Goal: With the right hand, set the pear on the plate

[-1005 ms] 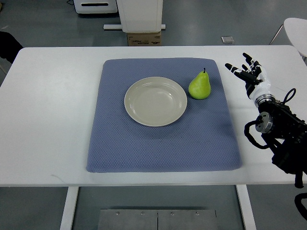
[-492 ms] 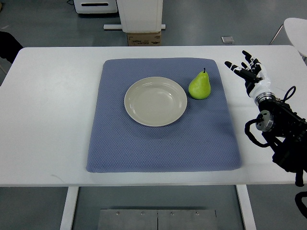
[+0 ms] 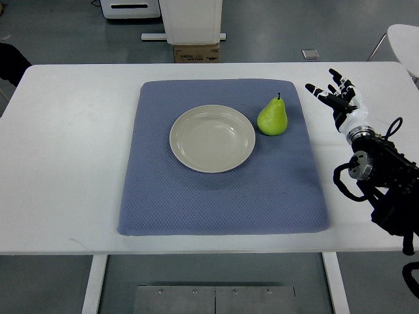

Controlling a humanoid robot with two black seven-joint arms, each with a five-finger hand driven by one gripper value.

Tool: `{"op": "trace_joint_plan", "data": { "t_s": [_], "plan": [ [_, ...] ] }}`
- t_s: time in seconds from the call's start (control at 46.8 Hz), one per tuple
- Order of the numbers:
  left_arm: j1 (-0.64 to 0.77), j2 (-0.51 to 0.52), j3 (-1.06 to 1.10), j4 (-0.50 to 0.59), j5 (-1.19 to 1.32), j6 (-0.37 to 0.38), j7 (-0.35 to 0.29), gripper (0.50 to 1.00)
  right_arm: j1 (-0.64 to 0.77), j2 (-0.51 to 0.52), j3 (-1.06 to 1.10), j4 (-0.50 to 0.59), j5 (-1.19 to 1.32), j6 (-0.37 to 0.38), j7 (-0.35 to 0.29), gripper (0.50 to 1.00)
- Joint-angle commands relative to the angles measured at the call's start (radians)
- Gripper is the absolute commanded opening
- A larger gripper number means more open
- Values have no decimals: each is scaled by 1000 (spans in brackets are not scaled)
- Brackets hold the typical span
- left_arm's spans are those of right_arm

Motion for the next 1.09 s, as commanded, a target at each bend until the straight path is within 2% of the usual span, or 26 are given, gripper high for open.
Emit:
{"op": "trace_joint_plan", "data": {
  "t_s": [0.0,0.257,0.577,0.855,1.069],
  "plan": [
    [0,0,1,0,0,0,0,1000,1,-6,-8,0,-2,24,0,1000],
    [0,0,1,0,0,0,0,1000,33,-9,-121,0,-3,50,16,1000],
    [0,0,1,0,0,-1,-2,1000,62,-9,-224,0,-12,54,103,1000],
    [0,0,-1,0,0,0,0,1000,85,-11,-319,-2,-14,118,168,1000],
    [0,0,1,0,0,0,0,1000,99,-11,-431,-6,-29,116,220,1000]
  ]
}}
